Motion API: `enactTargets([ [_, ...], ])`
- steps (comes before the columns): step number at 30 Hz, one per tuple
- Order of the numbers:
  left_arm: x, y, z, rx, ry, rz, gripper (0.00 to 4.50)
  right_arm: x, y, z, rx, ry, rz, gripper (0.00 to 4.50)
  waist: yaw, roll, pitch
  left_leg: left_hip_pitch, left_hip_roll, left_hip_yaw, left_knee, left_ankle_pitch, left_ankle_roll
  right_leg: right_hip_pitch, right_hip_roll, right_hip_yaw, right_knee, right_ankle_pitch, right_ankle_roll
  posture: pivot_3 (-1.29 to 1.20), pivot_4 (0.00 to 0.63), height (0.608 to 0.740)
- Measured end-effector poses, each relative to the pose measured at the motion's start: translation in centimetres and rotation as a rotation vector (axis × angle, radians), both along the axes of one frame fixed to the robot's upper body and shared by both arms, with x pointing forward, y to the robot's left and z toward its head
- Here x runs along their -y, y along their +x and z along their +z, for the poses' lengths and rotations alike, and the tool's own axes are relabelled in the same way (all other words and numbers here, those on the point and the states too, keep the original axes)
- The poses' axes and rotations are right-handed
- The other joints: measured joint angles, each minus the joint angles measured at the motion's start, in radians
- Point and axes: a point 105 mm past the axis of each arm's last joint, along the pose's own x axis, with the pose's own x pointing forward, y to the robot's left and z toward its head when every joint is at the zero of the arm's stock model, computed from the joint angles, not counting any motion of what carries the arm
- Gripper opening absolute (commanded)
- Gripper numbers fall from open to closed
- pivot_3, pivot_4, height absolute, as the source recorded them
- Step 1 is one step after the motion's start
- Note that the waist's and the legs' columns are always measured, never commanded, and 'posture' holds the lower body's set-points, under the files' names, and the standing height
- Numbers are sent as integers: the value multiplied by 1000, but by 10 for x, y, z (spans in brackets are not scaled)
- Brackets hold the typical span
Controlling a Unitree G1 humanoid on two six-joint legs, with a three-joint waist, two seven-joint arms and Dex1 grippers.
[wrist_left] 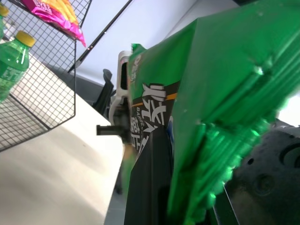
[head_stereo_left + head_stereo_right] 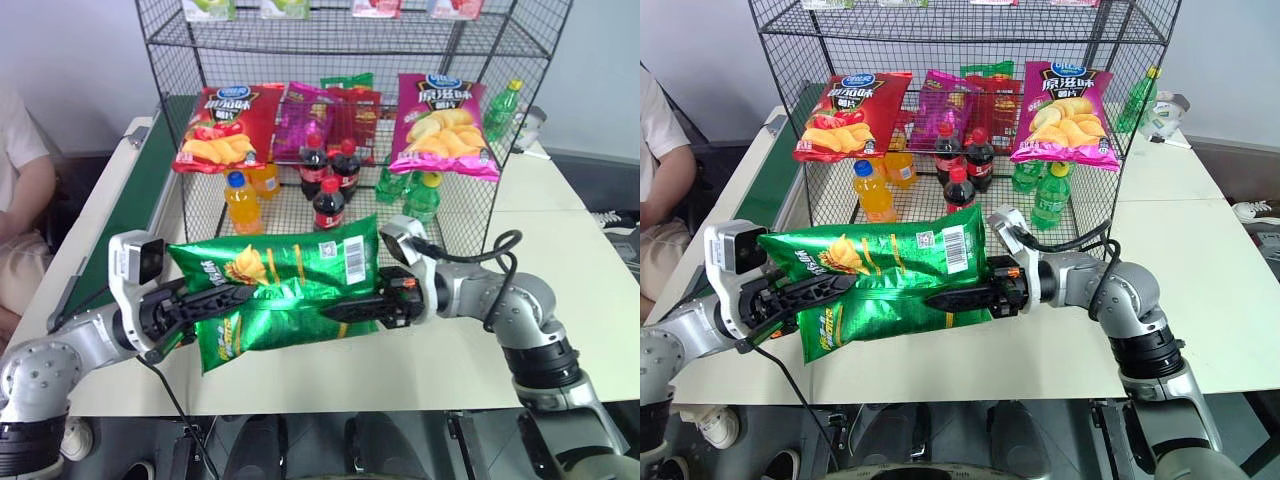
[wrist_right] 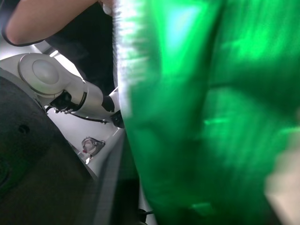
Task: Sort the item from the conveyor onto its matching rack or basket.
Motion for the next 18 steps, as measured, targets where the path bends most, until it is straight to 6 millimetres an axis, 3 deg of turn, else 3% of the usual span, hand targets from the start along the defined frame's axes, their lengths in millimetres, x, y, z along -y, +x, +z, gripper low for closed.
enactTargets([
  [1,0,1,-1,-1,11,10,0,0,0,0,1,-4,-3,62,0,0,0,0,0,0,0,0,0,0,0,0,0,0,0,0,150,739],
  [4,-3,4,-5,-18,35,34,810,0,2,-2,9,-15,-17,0,0,0,0,0,0,0,0,0,0,0,0,0,0,0,0,0,150,739],
  [8,-12,9,-5,3,57,92,2696,1,7,0,82,-30,-63,0,-1,0,0,0,0,0,-1,0,0,-1,0,0,-1,0,0,0,150,739],
  [11,-29,12,-5,38,79,199,4149,6,17,4,342,-82,-205,0,-1,0,0,-3,0,0,-1,0,0,-3,-1,0,-2,0,0,0,150,739],
  [12,-33,13,-5,45,85,225,4333,8,19,5,396,-92,-235,0,0,0,0,-4,0,0,-1,0,0,-4,-1,0,-2,0,0,0,150,739],
  [18,-55,22,-10,117,147,413,4333,13,29,33,996,-107,-456,0,2,0,0,-9,0,0,0,0,0,-9,-1,0,-1,0,0,0,150,739],
])
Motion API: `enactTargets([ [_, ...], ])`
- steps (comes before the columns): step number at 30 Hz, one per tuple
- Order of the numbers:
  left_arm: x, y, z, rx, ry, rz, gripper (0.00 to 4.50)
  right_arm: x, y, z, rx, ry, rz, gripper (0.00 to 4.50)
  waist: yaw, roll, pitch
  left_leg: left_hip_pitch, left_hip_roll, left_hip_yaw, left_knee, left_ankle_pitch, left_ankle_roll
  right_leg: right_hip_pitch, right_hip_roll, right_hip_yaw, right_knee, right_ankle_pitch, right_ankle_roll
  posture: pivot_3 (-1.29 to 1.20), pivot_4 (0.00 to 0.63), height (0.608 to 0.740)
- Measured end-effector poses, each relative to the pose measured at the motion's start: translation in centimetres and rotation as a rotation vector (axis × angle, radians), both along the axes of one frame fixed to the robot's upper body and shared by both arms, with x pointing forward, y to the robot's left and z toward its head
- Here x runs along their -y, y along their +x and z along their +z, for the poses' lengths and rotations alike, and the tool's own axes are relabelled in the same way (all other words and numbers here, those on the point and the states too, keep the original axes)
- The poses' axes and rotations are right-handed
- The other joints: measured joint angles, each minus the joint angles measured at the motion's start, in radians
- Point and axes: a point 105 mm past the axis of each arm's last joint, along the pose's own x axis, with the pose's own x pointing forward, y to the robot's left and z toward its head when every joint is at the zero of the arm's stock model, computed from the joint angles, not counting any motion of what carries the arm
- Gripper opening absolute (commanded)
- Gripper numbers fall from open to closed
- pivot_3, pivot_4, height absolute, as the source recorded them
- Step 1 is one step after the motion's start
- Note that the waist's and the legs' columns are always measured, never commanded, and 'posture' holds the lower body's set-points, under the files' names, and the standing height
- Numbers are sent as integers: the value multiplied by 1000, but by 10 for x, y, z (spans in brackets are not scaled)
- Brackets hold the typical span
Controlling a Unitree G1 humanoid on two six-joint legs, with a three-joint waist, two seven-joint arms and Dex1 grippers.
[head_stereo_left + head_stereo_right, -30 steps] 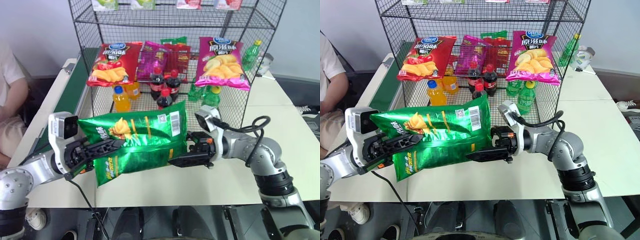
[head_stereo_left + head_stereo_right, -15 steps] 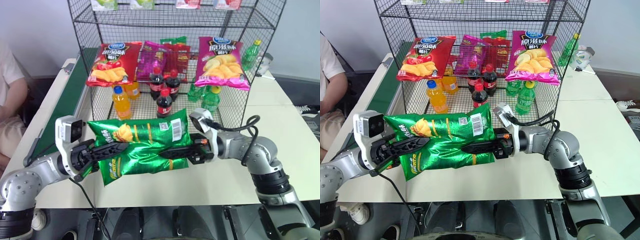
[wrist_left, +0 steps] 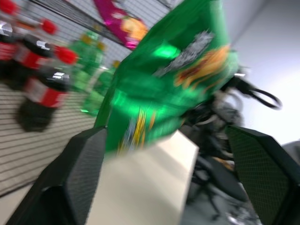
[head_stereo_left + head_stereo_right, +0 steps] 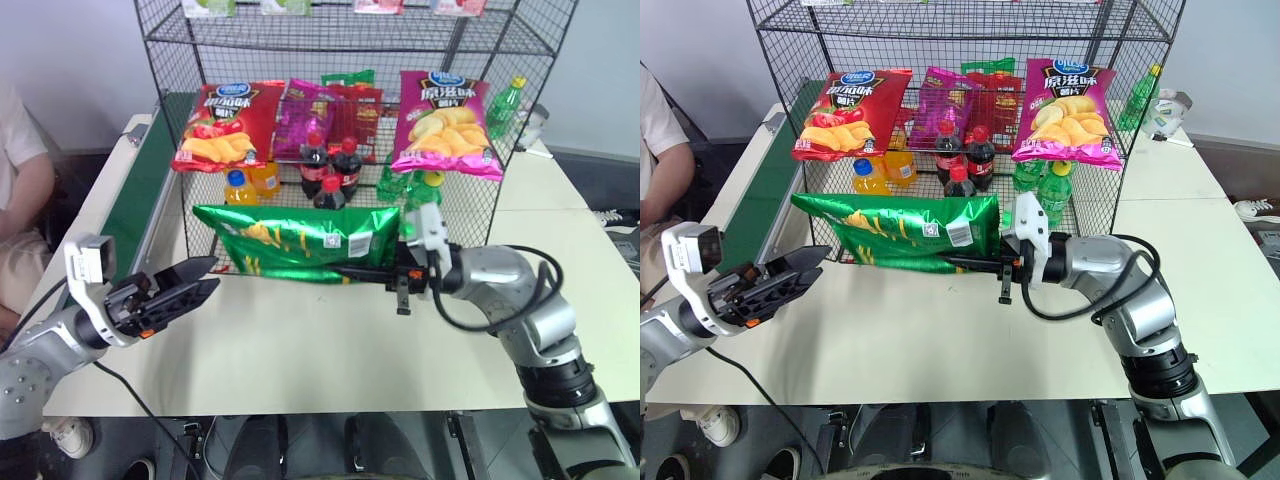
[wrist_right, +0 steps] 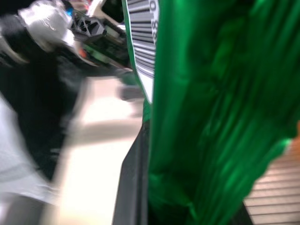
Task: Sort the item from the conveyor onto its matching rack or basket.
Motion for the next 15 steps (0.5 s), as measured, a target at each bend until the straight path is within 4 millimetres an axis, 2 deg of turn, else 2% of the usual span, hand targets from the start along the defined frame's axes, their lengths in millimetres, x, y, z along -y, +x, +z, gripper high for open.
enactTargets([
  [3,-14,12,0,61,20,136,4333,-2,-3,22,299,-14,-66,0,1,0,0,0,0,0,1,0,0,0,0,0,0,0,0,0,150,739],
  [8,-17,20,5,143,78,203,4333,-1,-3,59,669,17,-174,0,0,0,0,0,0,0,1,0,-1,0,0,0,0,0,0,0,150,739],
  [12,-16,25,8,189,90,231,4333,13,36,74,892,-103,-433,0,-1,-1,0,0,0,0,2,1,-1,0,0,0,1,0,0,0,150,739],
  [15,-12,27,4,202,119,234,4333,29,69,61,952,-269,-580,0,-2,-1,0,0,0,0,2,2,-4,0,0,0,1,0,0,0,150,739],
])
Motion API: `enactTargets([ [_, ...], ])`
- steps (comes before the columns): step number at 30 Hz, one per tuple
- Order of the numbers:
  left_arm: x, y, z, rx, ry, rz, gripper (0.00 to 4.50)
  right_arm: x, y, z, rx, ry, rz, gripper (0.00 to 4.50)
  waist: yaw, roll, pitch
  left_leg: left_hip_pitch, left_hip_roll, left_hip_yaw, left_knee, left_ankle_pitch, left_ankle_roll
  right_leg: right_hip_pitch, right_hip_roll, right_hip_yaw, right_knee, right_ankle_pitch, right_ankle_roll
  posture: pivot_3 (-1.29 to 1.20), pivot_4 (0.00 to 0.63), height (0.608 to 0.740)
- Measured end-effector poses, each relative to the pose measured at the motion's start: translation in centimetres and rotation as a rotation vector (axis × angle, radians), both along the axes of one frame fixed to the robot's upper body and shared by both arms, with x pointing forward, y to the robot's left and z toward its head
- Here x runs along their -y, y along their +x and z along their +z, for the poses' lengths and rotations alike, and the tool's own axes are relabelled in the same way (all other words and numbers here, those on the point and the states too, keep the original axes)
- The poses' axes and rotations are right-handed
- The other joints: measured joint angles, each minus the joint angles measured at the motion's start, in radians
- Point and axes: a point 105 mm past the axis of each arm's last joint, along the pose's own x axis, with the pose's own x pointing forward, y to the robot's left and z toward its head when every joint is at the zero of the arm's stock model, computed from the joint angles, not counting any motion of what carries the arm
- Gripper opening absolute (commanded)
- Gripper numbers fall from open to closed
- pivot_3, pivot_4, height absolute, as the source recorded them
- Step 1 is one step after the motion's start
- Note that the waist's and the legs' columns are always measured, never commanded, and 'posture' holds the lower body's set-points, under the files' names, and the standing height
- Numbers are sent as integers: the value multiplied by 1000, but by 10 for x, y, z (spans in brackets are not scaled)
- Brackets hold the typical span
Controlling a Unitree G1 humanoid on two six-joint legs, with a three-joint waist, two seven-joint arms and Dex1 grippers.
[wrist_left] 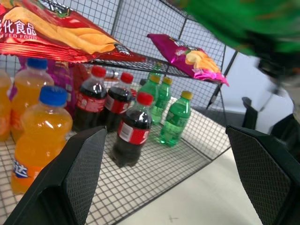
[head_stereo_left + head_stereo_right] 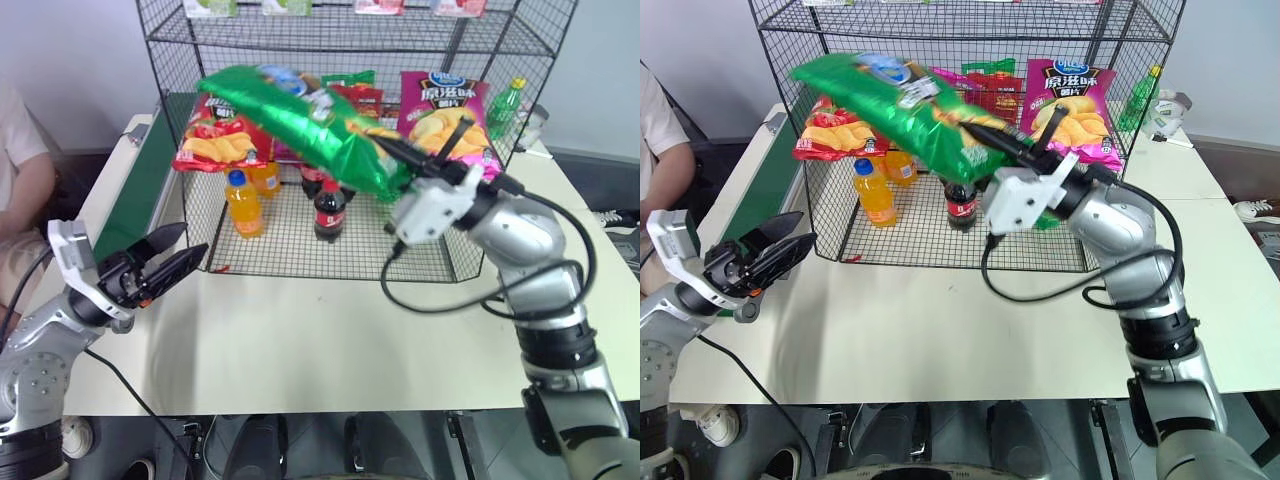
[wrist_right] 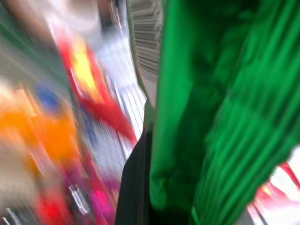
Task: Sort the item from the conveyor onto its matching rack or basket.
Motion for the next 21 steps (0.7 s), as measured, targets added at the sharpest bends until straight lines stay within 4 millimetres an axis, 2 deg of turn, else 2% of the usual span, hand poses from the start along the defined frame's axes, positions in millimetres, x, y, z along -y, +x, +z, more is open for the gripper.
enactTargets([
  [3,2,1,0,18,11,11,4333,1,21,-16,-5,-45,-99,0,-4,0,0,-1,0,1,-1,1,-2,-2,1,1,1,0,0,0,150,739],
  [6,2,2,0,42,14,42,4333,7,36,-16,0,-50,-186,0,-4,0,0,-2,1,1,0,1,-2,-2,1,1,1,0,0,0,150,739],
  [10,0,2,-1,56,42,84,4333,8,44,-6,28,-12,-244,0,-3,0,0,-2,1,1,0,1,-2,-2,1,1,1,0,0,0,150,739],
  [13,0,1,-4,82,91,130,4333,7,55,-5,-20,37,-284,0,-4,0,0,-2,1,1,0,0,1,-2,1,1,2,0,0,0,150,739],
  [21,4,2,-9,130,167,192,4333,2,73,-16,-121,87,-358,0,-3,0,0,-2,0,1,0,0,1,-2,0,1,2,0,0,0,150,739],
])
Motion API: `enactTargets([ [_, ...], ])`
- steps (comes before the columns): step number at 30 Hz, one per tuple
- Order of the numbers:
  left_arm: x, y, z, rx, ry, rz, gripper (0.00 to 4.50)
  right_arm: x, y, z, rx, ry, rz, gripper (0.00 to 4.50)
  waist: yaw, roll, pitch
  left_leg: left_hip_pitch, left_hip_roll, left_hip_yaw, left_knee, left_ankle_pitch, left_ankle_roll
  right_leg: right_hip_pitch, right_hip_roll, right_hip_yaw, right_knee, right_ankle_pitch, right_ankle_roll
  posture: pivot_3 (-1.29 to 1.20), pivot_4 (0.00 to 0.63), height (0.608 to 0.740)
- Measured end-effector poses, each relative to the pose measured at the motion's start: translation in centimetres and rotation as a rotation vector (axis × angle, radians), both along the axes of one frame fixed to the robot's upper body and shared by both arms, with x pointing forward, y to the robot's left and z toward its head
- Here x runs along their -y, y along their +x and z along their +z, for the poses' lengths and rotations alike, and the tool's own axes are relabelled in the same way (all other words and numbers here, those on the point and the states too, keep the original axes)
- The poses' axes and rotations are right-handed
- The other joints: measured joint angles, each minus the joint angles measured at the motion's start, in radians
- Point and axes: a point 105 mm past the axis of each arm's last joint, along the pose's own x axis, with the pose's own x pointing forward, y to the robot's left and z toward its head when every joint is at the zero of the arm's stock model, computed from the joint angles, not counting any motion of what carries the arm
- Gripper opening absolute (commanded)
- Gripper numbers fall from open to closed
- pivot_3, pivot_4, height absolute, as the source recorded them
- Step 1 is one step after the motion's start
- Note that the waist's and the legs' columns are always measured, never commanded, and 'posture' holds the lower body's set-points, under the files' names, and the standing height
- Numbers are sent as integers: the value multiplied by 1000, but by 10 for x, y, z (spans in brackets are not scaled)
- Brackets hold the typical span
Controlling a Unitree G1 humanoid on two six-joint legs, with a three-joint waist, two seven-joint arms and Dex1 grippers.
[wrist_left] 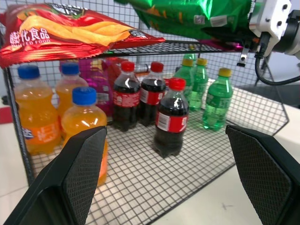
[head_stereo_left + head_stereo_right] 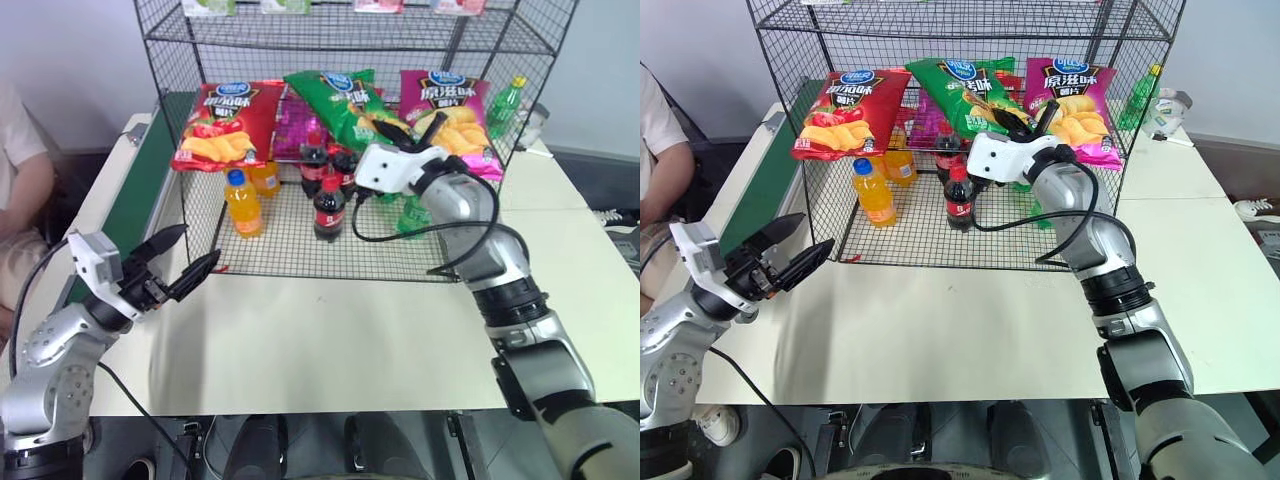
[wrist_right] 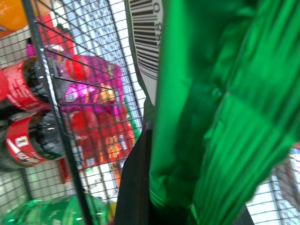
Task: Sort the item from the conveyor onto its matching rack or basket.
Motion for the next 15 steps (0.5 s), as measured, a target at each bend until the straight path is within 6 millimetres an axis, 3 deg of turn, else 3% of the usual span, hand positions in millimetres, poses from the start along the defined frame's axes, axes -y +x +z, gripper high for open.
enactTargets([
  [15,8,2,-5,-1,-7,-2,4333,-18,18,1,-76,166,-90,0,-2,0,0,-1,0,0,1,0,-1,-4,0,1,6,0,0,0,150,739],
])
